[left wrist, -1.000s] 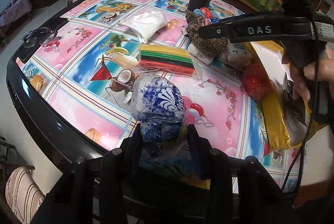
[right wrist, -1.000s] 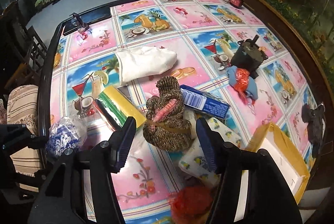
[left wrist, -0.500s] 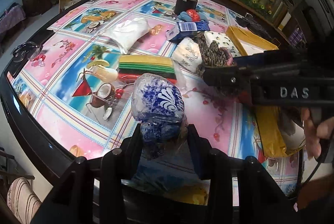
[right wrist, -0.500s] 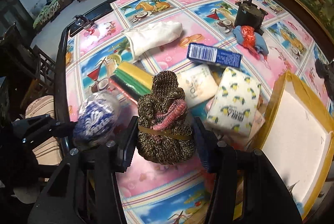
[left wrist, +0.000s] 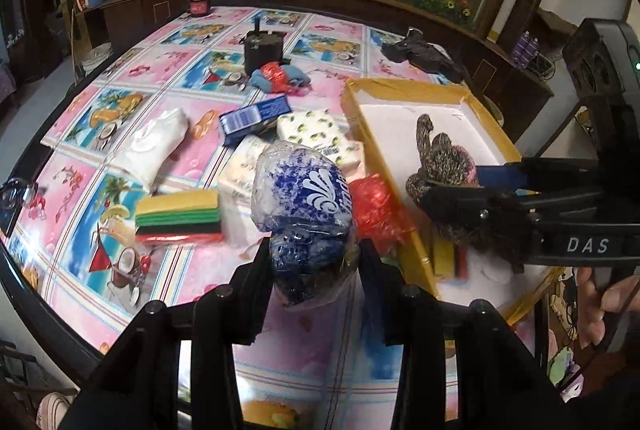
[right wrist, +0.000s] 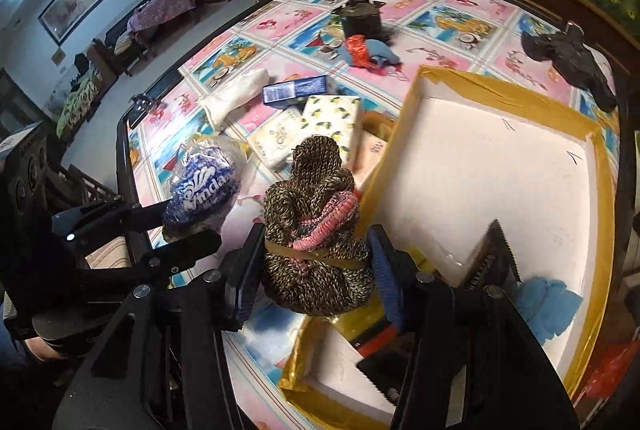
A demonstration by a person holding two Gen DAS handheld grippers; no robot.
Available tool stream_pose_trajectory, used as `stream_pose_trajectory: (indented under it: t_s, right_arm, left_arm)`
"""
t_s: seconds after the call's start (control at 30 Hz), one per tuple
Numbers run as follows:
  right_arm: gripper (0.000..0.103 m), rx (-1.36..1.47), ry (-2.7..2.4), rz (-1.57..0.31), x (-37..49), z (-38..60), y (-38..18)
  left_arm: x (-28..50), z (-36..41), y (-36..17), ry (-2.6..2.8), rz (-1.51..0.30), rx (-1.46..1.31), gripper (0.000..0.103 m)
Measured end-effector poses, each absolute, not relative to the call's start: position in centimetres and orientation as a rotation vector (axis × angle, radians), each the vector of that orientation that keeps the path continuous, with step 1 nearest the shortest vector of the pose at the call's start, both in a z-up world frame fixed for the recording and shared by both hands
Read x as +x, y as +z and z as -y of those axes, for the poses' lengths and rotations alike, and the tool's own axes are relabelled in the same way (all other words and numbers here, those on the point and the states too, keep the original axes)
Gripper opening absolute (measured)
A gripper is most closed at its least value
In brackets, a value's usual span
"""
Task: Organize soft objects
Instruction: 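Carry the knitted pouch into the tray with the right gripper while the left carries the plastic bag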
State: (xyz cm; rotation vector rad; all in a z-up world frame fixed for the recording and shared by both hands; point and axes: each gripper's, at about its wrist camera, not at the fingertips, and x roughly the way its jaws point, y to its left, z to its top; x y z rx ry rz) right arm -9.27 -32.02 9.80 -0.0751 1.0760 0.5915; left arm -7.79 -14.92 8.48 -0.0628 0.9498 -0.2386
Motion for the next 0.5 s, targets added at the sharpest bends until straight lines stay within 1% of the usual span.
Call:
stream_pose_trajectory:
  t_s: [0.3, 0.5]
  right_arm:
    - [0.051, 0.014, 0.485, -1.077, -6.7, 38.0, 9.8]
    - [0.051, 0.029, 0.404, -1.082, -4.8, 41.4, 9.5]
  left_arm:
    - [-5.8, 21.7, 8.9, -0.336, -0.954, 0.003, 0.041]
    - [-4.2, 26.6, 7.4, -0.397, -0.993, 0.060, 0.041]
